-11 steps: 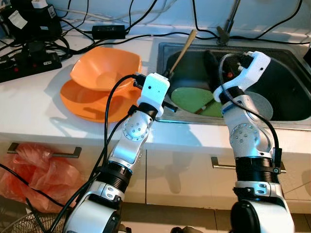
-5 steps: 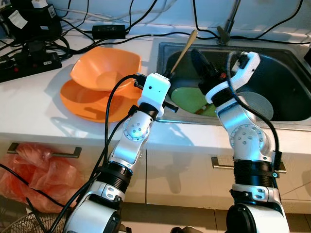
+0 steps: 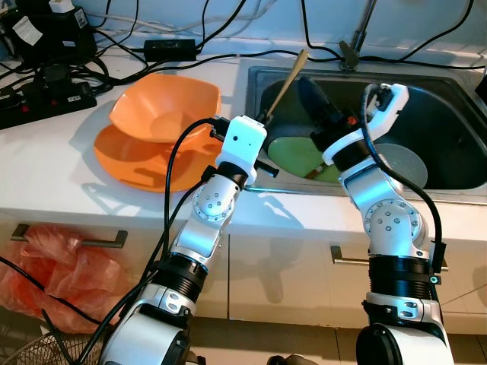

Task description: Kitchen organization

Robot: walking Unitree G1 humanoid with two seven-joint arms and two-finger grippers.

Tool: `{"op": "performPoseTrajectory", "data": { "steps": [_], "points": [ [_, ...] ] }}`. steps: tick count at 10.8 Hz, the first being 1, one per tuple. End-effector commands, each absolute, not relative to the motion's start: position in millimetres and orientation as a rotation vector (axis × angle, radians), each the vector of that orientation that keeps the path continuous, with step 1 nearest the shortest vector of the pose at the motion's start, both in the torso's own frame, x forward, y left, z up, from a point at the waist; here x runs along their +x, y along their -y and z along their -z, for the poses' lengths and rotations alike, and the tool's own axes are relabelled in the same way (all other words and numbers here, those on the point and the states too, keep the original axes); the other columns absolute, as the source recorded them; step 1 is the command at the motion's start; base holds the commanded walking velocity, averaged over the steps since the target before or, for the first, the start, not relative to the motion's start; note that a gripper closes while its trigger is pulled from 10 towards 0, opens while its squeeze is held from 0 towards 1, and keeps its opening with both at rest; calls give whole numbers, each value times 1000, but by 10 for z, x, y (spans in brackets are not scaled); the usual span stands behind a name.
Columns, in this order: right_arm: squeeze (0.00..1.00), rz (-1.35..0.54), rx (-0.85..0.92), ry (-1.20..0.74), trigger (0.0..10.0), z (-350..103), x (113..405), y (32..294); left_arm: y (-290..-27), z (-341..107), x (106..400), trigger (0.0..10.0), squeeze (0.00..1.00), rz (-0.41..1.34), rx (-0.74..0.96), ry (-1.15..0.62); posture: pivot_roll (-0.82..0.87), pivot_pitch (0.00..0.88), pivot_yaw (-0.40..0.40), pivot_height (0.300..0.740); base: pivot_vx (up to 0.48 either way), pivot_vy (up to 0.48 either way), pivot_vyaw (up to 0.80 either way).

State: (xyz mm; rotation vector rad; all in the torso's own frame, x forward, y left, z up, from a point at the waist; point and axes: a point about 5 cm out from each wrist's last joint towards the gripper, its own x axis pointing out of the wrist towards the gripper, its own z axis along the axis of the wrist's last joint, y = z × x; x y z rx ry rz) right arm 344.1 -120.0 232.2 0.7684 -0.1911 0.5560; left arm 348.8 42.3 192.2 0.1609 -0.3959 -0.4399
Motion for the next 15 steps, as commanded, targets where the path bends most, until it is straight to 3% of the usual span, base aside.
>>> {"op": "performPoseTrajectory", "data": {
  "steps": [1,13,15],
  "points": [
    [0,-579,762,203,10000,-2355,3409,1198,-380,-1942,3492,10000,0,459,175,396,30,55,-18,740,0,0,0],
    [0,-575,747,162,10000,-2267,3439,1156,-247,-1898,3410,10000,0,580,224,391,41,55,-22,740,0,0,0],
    [0,-564,736,158,0,-2250,3446,1160,-250,-1911,3408,10000,0,582,227,399,42,54,-21,740,0,0,0]
  ]
}}
